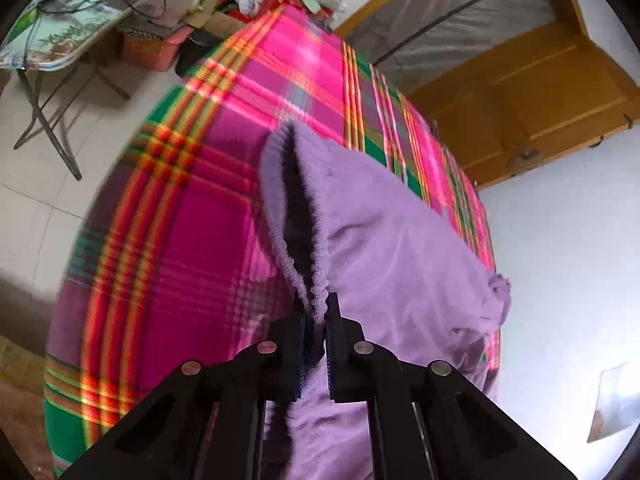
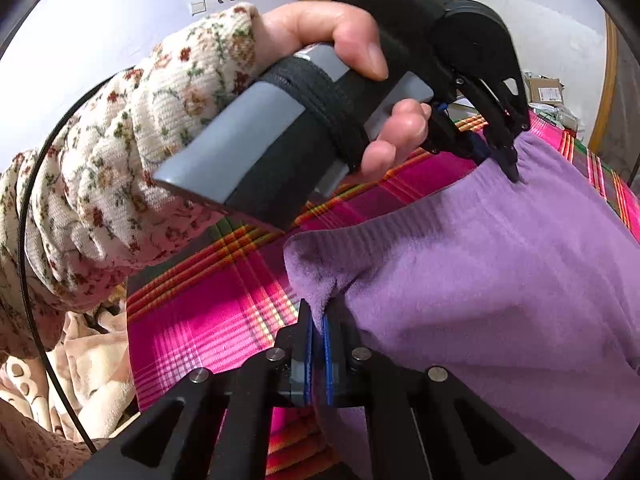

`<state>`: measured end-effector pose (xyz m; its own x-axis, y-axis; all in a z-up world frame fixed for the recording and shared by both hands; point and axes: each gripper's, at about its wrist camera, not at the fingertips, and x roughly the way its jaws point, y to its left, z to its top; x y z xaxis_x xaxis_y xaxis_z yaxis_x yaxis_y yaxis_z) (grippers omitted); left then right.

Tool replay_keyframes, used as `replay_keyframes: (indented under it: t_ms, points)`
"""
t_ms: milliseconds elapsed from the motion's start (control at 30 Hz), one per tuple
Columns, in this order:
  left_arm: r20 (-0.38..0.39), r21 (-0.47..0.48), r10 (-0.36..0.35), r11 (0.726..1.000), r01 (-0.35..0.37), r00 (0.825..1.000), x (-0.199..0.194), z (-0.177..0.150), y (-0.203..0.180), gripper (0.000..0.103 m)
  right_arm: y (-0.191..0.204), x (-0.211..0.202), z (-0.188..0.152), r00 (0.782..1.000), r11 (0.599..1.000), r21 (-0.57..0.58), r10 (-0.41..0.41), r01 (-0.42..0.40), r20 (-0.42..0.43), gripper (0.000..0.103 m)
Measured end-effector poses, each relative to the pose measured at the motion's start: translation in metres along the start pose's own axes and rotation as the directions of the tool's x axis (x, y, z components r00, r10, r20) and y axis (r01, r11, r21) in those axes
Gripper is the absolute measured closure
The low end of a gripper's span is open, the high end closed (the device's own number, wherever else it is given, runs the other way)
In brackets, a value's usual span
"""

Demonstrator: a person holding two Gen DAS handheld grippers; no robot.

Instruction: Fold clothes

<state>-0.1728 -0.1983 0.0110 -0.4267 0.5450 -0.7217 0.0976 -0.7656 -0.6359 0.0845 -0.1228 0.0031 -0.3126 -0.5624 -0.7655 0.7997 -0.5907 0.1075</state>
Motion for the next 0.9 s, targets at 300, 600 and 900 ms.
replay_keyframes:
  t_ms: [300, 600, 900]
  points:
    - [0.024, -0.046, -0.005, 0.999, 0.006, 1.000, -0.016, 0.005, 0.024, 0.096, 0.017, 0.003, 0.014, 0.999, 0.999, -0.019, 0.031, -0.031, 0.013, 0.098]
    - [0.049, -0.071, 0.017, 0.997, -0.014, 0.999, -0.026, 0.008, 0.040, 0.095, 0.036, 0.013, 0.031, 0.997, 0.997, -0.019, 0.081, -0.080, 0.011, 0.098]
    - [0.038, -0.103, 0.031, 0.994, -0.027, 0.999, -0.028, -0.001, 0.062, 0.095, 0.045, 0.032, 0.034, 0.991, 0.991, 0.019, 0.132, -0.131, -0.032, 0.099]
